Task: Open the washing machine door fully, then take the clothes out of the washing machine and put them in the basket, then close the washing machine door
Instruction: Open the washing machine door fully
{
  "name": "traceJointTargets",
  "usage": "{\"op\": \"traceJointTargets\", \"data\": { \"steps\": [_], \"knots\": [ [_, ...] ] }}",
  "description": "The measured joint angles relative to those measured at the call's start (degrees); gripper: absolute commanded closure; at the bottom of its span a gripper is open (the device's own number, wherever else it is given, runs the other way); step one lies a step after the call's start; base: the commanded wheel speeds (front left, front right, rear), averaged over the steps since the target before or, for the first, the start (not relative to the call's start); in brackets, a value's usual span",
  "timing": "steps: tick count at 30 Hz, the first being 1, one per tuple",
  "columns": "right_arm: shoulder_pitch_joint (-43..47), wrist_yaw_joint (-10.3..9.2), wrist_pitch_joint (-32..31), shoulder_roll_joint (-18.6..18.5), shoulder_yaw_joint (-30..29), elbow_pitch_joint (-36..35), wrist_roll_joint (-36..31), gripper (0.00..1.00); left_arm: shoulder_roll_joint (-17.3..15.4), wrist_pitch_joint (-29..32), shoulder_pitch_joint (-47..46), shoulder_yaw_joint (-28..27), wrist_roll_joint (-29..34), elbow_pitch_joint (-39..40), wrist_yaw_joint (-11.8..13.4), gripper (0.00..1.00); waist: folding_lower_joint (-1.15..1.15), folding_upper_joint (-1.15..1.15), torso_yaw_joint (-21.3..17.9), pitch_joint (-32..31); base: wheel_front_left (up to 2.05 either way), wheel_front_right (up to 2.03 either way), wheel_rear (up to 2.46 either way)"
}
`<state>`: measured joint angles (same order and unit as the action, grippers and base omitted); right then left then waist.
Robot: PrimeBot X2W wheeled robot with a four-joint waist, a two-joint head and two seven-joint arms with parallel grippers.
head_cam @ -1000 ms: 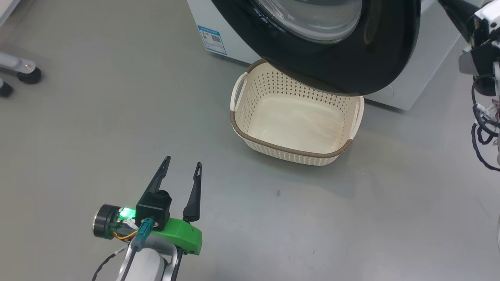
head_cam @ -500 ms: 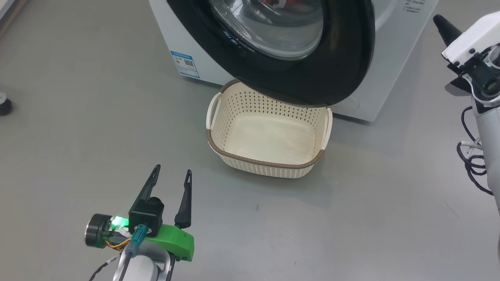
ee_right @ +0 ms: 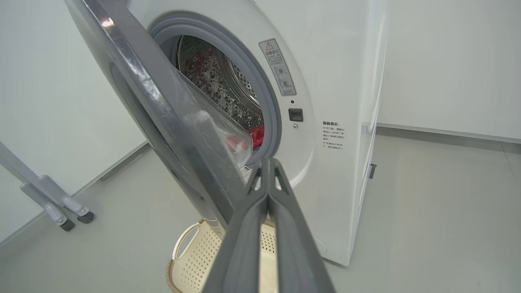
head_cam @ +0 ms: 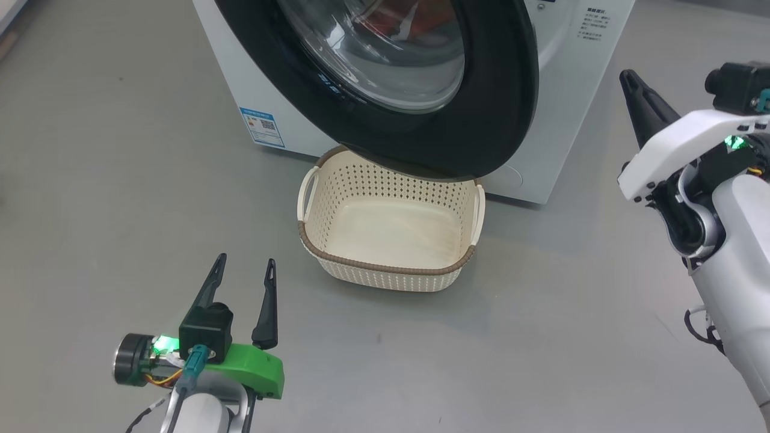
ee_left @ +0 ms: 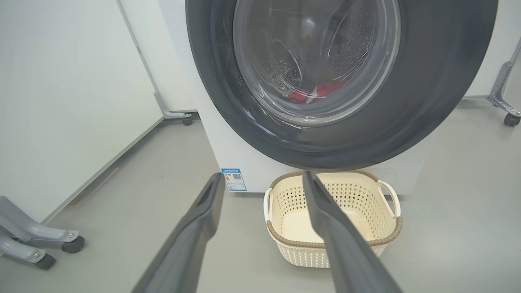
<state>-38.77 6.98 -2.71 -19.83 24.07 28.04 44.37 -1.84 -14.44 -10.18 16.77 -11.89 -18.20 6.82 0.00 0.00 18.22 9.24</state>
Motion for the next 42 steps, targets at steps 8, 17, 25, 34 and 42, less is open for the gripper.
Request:
{"op": "traceJointTargets", "data": {
  "steps": [8, 17, 25, 34, 42],
  "knots": [
    [7.12, 0.0, 7.86, -2.63, -0.62, -0.66, -4.27, 1.0, -0.01, 0.0, 0.83, -0.35, 0.37, -0.09, 0.0, 0.0, 0.0, 0.0, -1.15, -1.26, 0.0, 0.0, 0.0],
    [14.41, -2.22, 14.78, -2.71, -0.01, -2.94, -8.37, 0.0, -0.02, 0.0, 1.43, -1.91, 0.9, -0.11, 0.0, 0.0, 0.0, 0.0, -1.7, -2.11, 0.0, 0.0, 0.0],
    [19.13, -5.73, 15.68, -1.7, 0.55, -4.36, -10.17, 0.0, -0.02, 0.0, 1.98, -2.07, 1.14, -0.13, 0.0, 0.0, 0.0, 0.0, -2.26, -2.64, 0.0, 0.0, 0.0],
    [21.7, -8.0, 16.22, -0.96, -0.32, -6.49, -10.34, 0.0, -0.02, 0.0, 2.04, -2.03, 1.35, -0.09, 0.0, 0.0, 0.0, 0.0, -2.65, -2.78, 0.0, 0.0, 0.0],
    [23.58, -10.22, 16.66, -0.22, -2.21, -8.57, -10.58, 0.0, -0.03, 0.0, 2.32, -2.05, 1.85, 0.05, 0.0, 0.0, 0.0, 0.0, -2.96, -2.6, 0.0, 0.0, 0.0]
  ]
}}
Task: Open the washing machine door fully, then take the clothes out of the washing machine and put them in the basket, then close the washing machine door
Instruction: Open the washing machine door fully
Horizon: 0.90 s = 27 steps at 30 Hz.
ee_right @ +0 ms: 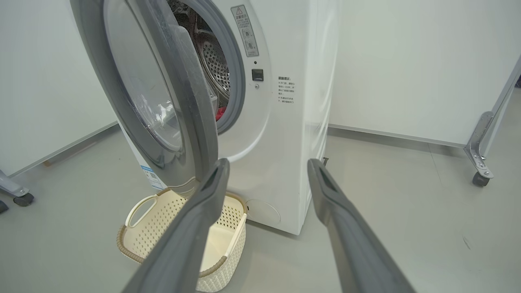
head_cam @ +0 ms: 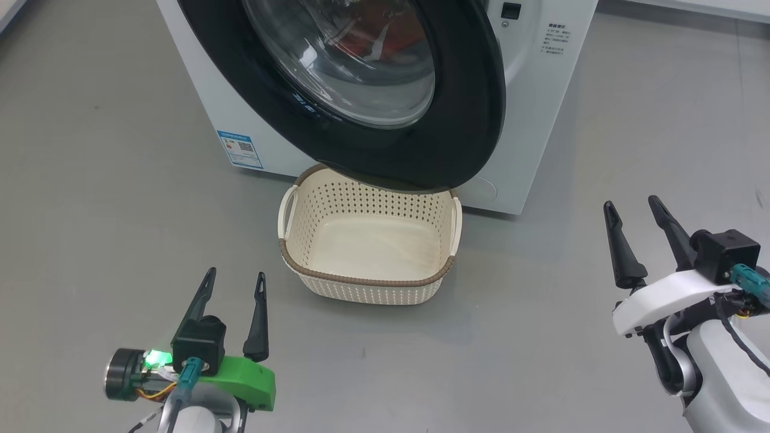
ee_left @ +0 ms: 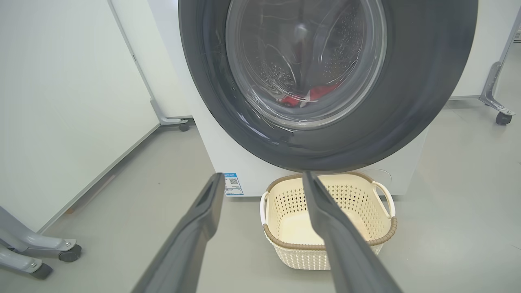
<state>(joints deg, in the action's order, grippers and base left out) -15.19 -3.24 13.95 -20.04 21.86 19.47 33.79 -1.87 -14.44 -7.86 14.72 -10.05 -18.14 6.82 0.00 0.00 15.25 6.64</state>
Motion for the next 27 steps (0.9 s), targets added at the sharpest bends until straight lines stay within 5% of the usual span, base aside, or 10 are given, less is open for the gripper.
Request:
{"op": "traceJointTargets", "data": {
  "steps": [27],
  "knots": [
    [3.86, -1.53, 0.08, 0.29, -2.31, -4.7, -1.69, 0.0, 0.0, 0.0, 0.08, 0.09, 0.08, 0.2, 0.01, 0.0, 0.0, 0.0, -0.53, 0.28, 0.0, 0.0, 0.0]
  ]
}}
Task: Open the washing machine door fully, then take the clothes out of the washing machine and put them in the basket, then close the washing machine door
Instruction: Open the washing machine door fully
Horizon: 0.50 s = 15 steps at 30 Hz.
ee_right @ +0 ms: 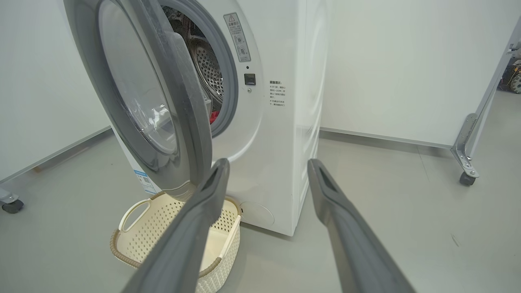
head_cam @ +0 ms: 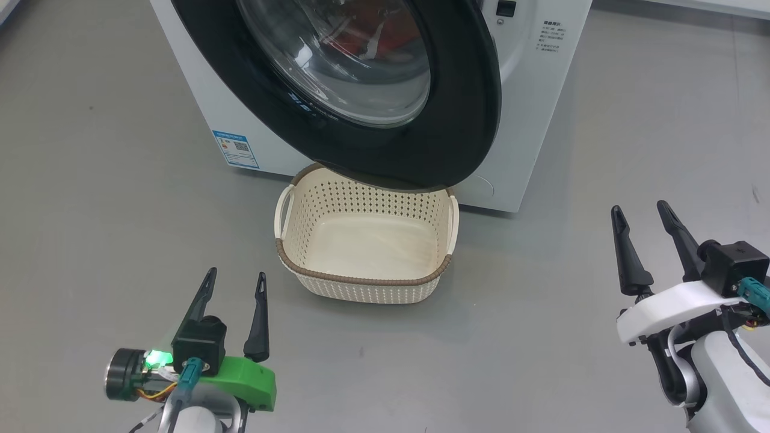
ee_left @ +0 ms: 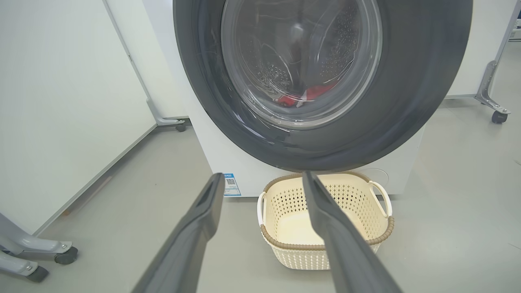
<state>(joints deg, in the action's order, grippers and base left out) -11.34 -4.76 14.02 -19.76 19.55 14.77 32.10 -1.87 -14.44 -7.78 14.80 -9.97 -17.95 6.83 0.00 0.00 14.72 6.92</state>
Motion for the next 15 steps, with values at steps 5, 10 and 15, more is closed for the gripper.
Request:
{"op": "traceJointTargets", "data": {
  "steps": [5, 10, 15],
  "knots": [
    [0.17, -0.01, 0.01, 0.0, -0.15, -0.49, -0.16, 0.0, 0.0, 0.0, 0.0, 0.01, 0.0, 0.0, 0.0, 0.0, 0.0, 0.0, 0.02, -0.03, 0.0, 0.0, 0.0],
    [0.29, -0.02, 0.01, 0.0, -0.38, -1.0, -0.45, 0.0, 0.0, 0.0, 0.01, 0.14, 0.0, 0.0, -0.01, 0.0, 0.0, 0.0, -0.01, -0.04, 0.0, 0.0, 0.0],
    [1.01, -0.43, 0.26, 0.04, -0.69, -1.38, -0.51, 0.0, 0.0, 0.0, 0.01, 0.14, 0.25, 0.0, 0.0, 0.0, 0.0, 0.0, -0.08, -0.1, 0.0, 0.0, 0.0]
  ]
}}
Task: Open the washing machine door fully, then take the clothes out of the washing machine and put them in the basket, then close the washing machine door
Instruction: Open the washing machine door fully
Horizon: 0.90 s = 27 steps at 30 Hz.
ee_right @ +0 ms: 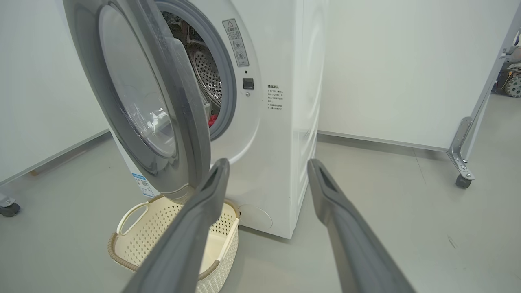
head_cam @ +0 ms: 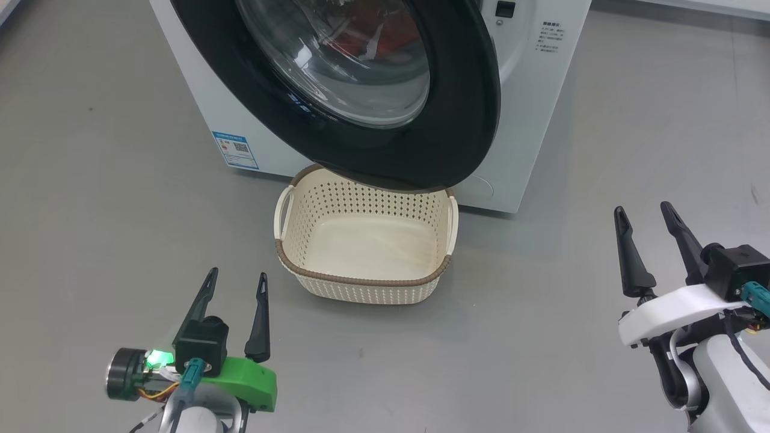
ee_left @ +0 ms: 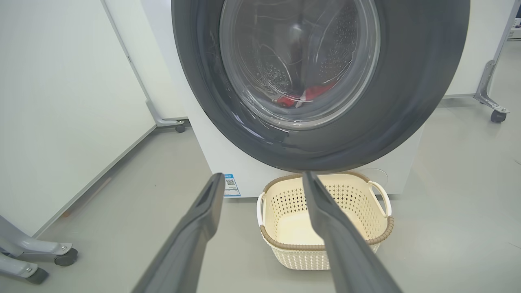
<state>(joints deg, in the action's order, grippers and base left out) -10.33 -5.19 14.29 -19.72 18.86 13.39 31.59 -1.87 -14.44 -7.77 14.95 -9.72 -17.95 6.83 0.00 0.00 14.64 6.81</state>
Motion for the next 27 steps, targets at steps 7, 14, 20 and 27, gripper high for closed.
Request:
{"op": "traceJointTargets", "data": {
  "steps": [7, 14, 20, 27],
  "knots": [
    [0.34, 0.0, 0.15, 0.01, -0.59, -0.44, -0.09, 0.0, 0.0, 0.0, 0.04, 0.14, 0.23, 0.0, -0.01, 0.0, 0.0, 0.0, -0.11, -0.06, 0.0, 0.0, 0.0],
    [0.48, 0.2, 0.16, 0.74, -1.98, -1.19, 1.57, 1.0, -0.01, 0.0, 0.07, 0.55, 0.23, 0.1, -0.01, 0.0, 0.0, 0.0, -0.07, 0.39, 0.0, 0.0, 0.0],
    [0.55, 2.79, -0.48, 4.63, -6.8, -1.7, 12.36, 1.0, -0.02, 0.0, 0.06, 1.01, 0.23, 0.44, 0.0, 0.0, 0.0, 0.0, 0.19, 1.75, 0.0, 0.0, 0.0],
    [-1.06, 5.13, -6.5, 8.56, -14.04, -1.4, 28.7, 1.0, -0.03, 0.0, -0.18, 2.55, 0.2, 1.16, 0.0, 0.0, 0.0, 0.0, 0.9, 3.75, 0.0, 0.0, 0.0]
  ]
}}
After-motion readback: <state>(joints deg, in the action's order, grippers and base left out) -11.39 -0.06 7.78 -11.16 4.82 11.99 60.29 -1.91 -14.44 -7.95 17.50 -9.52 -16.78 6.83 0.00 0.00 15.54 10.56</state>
